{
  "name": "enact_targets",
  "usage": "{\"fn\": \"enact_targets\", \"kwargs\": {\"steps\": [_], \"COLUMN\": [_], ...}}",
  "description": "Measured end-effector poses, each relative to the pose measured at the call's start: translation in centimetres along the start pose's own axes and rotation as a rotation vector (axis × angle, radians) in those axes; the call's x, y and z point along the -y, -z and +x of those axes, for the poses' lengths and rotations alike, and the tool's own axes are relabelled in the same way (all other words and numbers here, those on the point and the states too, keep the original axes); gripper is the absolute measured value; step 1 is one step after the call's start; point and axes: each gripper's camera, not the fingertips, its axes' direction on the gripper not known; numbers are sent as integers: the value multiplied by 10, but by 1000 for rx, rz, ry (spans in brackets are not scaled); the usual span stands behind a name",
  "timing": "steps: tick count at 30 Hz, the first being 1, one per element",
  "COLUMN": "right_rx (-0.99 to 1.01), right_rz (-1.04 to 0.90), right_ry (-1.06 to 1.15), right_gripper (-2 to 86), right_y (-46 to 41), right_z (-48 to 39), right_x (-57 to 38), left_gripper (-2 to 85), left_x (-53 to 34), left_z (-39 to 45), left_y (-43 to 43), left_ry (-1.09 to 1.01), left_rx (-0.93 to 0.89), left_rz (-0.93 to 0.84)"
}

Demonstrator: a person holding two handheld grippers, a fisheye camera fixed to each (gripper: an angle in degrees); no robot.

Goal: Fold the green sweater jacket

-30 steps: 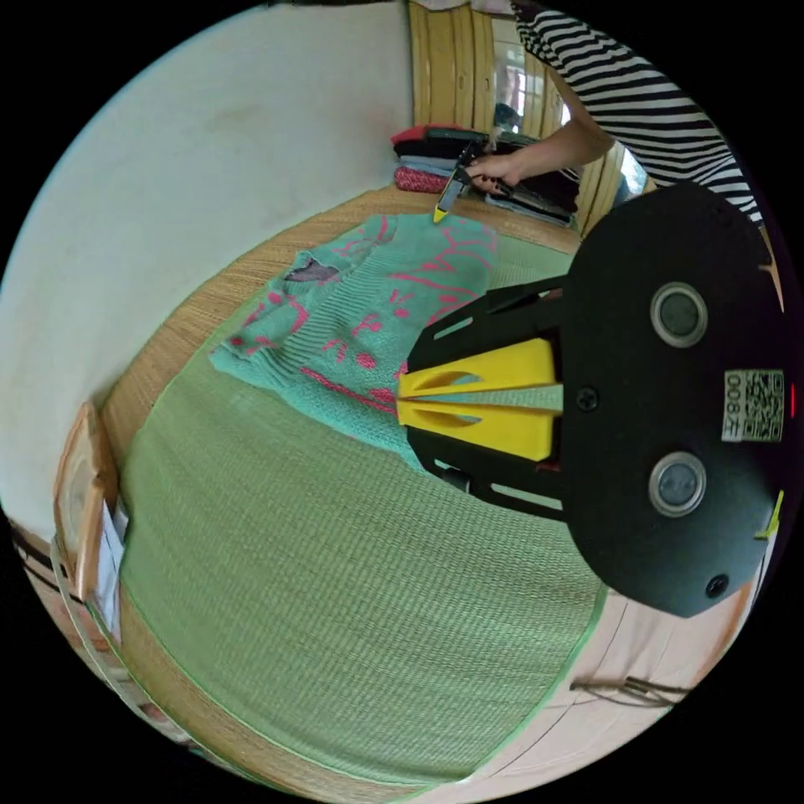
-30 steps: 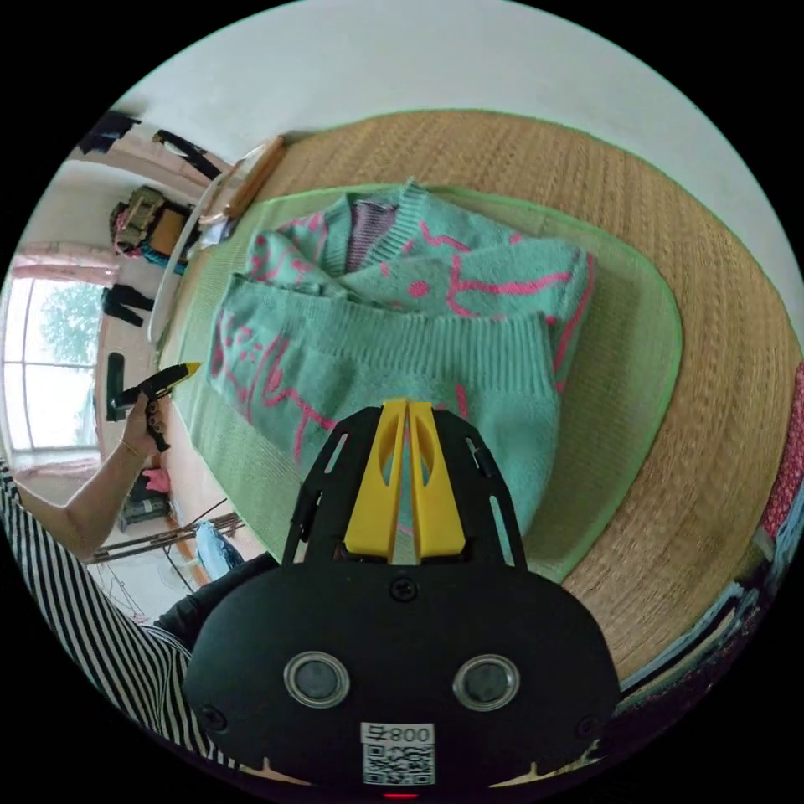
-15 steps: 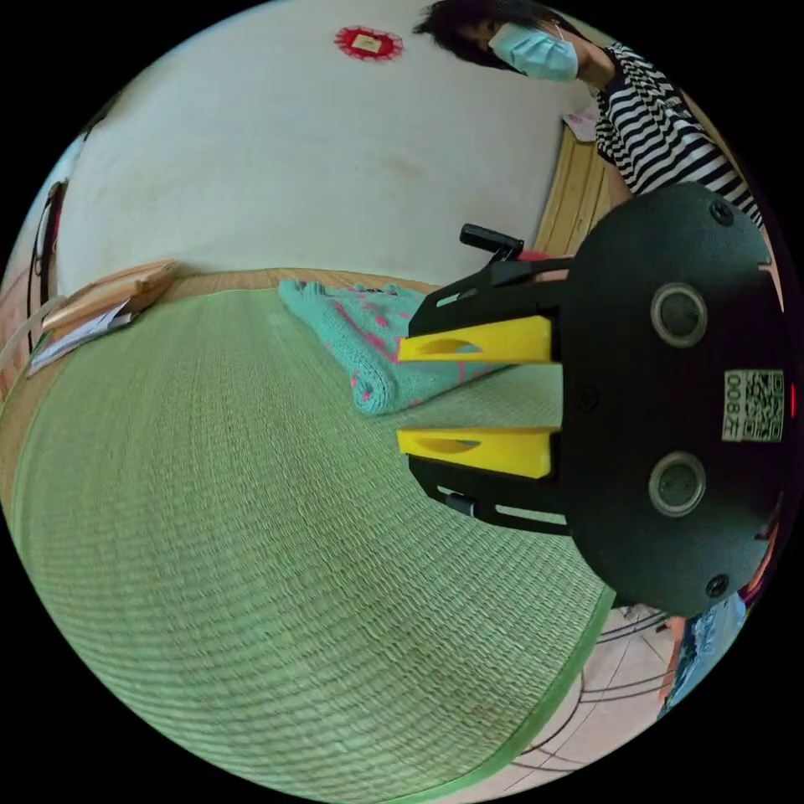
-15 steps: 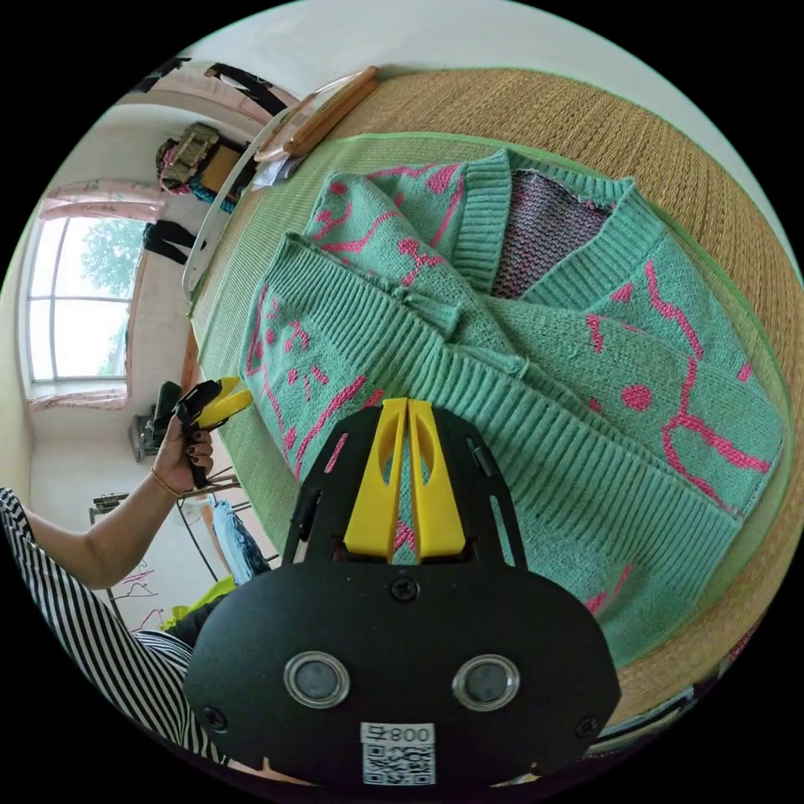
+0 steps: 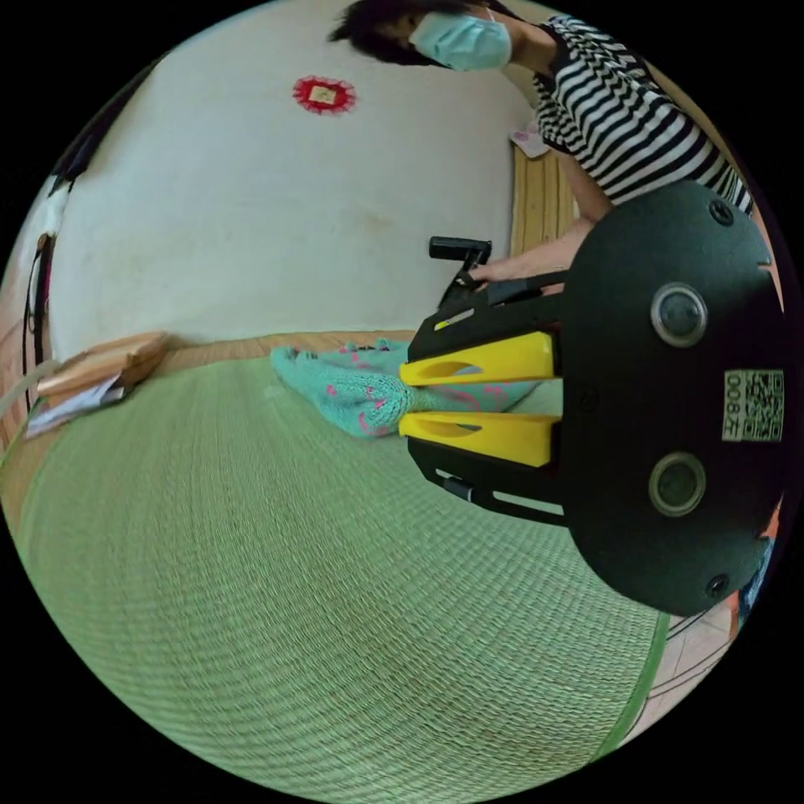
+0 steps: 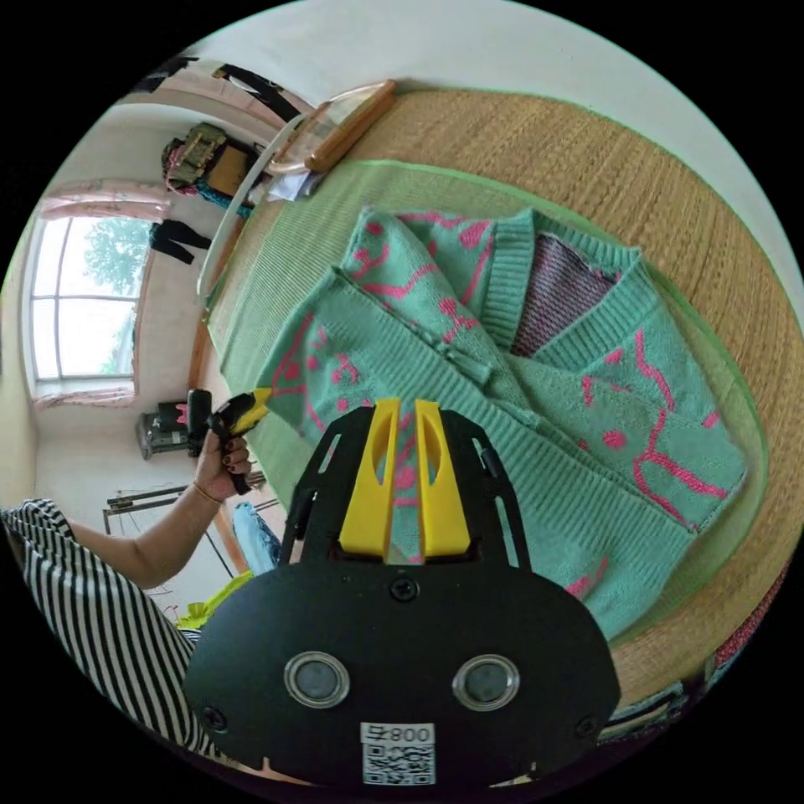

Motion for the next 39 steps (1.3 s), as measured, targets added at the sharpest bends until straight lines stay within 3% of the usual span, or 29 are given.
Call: {"fn": "enact_targets", "kwargs": {"steps": [7, 12, 20, 27, 39], "right_rx": [62, -69, -253, -471, -71], "right_rz": [16, -79, -130, -174, -83], "right_ry": [130, 66, -69, 12, 28], "right_gripper": [97, 112, 86, 63, 30], "right_y": [-14, -53, -86, -91, -4], "right_z": [-67, -96, -107, -121, -45], "right_x": [99, 167, 197, 201, 157], "left_gripper": [58, 57, 57, 59, 58], "left_x": [-3, -10, -23, -38, -67], "left_z": [33, 40, 37, 25, 28], "left_y": [-42, -78, -141, -204, -307], "left_ry": [-235, -316, -423, -454, -549], "left_rx": [106, 167, 193, 218, 254], "left_rz": [-110, -170, -239, -271, -311]}}
